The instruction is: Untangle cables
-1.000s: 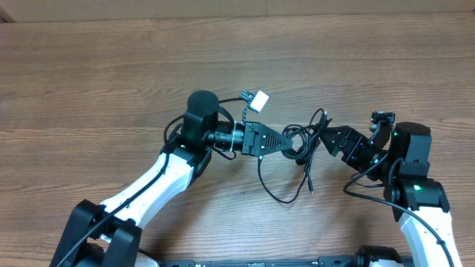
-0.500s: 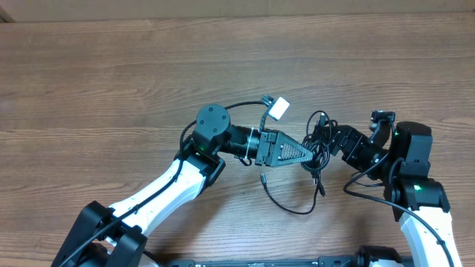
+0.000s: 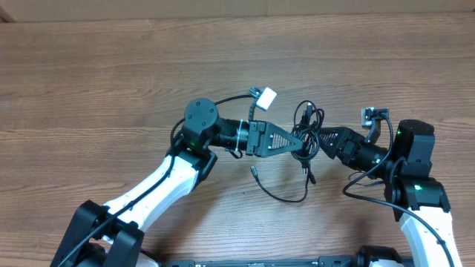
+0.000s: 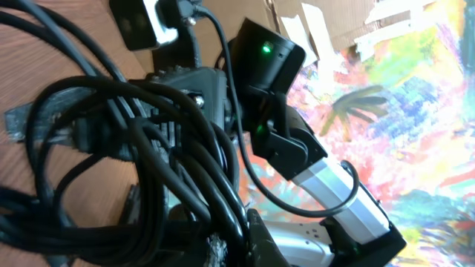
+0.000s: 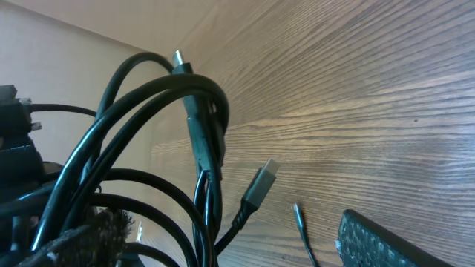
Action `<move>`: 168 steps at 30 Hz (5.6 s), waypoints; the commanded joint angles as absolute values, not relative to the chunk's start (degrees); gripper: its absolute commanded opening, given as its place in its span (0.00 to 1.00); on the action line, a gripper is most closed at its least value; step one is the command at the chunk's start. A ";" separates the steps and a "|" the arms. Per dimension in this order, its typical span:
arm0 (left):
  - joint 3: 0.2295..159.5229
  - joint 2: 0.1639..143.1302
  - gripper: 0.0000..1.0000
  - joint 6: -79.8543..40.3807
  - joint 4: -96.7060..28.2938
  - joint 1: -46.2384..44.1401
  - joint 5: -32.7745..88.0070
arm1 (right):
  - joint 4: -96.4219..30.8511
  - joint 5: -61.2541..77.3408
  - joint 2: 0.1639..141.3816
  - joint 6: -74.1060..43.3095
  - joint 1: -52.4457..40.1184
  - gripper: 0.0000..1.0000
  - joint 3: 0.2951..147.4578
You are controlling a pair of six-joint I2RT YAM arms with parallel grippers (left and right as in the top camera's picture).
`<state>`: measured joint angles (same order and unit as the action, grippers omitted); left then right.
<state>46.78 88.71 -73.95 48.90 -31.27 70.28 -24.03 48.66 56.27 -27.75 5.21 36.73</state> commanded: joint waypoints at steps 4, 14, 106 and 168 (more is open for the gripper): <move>47.94 87.61 0.04 -77.41 51.77 -34.94 70.87 | -23.20 51.13 56.07 -26.17 4.91 0.89 37.89; 47.94 87.64 0.04 -73.19 48.14 -26.52 71.53 | -26.65 51.79 56.01 -20.47 4.97 0.93 37.89; 47.94 87.61 0.04 -58.46 37.74 -16.99 78.46 | -38.15 21.54 55.68 -22.76 4.97 1.00 37.91; 47.94 87.64 0.04 -95.79 61.23 -3.40 72.75 | -54.96 -5.93 73.32 -34.74 4.97 1.00 47.20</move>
<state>47.07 88.40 -100.62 65.14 -5.26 73.56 -54.22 -1.19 73.19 -33.69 4.78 47.05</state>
